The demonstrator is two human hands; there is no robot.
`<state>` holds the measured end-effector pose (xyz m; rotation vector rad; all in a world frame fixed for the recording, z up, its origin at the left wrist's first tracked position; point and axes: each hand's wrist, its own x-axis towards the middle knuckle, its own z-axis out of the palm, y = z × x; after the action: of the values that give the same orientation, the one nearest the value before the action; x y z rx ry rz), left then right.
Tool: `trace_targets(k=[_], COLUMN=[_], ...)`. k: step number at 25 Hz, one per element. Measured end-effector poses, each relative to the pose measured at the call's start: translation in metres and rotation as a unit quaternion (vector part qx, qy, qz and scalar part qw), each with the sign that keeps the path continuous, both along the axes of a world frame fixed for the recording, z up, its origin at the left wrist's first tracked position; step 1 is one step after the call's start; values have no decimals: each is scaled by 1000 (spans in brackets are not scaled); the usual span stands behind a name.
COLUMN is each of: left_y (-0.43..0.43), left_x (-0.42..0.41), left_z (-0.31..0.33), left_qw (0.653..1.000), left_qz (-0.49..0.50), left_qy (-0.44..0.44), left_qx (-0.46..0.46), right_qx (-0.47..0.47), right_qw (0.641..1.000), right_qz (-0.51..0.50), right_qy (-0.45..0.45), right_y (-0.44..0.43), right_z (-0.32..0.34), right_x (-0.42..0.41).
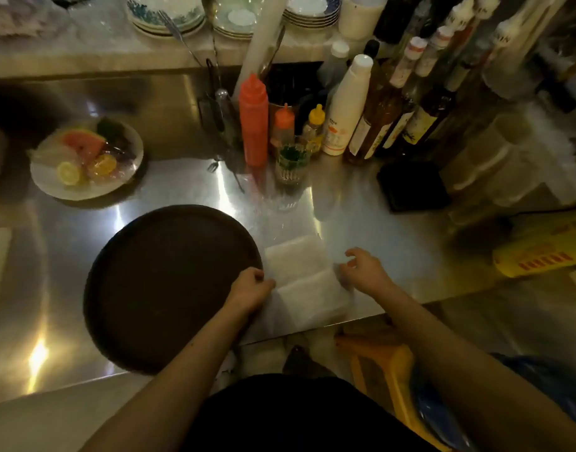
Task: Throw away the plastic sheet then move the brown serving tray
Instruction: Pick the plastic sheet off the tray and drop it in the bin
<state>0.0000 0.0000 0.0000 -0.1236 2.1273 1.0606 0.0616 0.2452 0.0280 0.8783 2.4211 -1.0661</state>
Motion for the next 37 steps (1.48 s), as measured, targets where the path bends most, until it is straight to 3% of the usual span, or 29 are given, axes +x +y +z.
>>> trace_targets(k=[6, 10, 16, 20, 26, 32, 37], left_y=[31, 52, 61, 58, 39, -24, -84], left_x=[26, 36, 41, 48, 52, 83, 135], left_z=[3, 6, 8, 19, 42, 74, 92], left_qw=[995, 989, 971, 962, 918, 878, 827], left_qz=[72, 130, 237, 268, 365, 433, 505], left_qy=[-30, -34, -39, -39, -46, 5, 60], left_qx=[-61, -55, -10, 43, 149, 205, 238], right_qx=[-19, -45, -102, -215, -304, -316, -348], right_qw=[997, 994, 993, 974, 951, 943, 909], right_qz=[72, 97, 58, 2, -10, 103, 229], right_qy=[-14, -9, -29, -67, -49, -22, 0], right_y=[23, 35, 39, 39, 25, -32, -108], right_z=[-20, -31, -42, -41, -23, 7, 37], right_x=[-3, -12, -14, -17, -26, -45, -43])
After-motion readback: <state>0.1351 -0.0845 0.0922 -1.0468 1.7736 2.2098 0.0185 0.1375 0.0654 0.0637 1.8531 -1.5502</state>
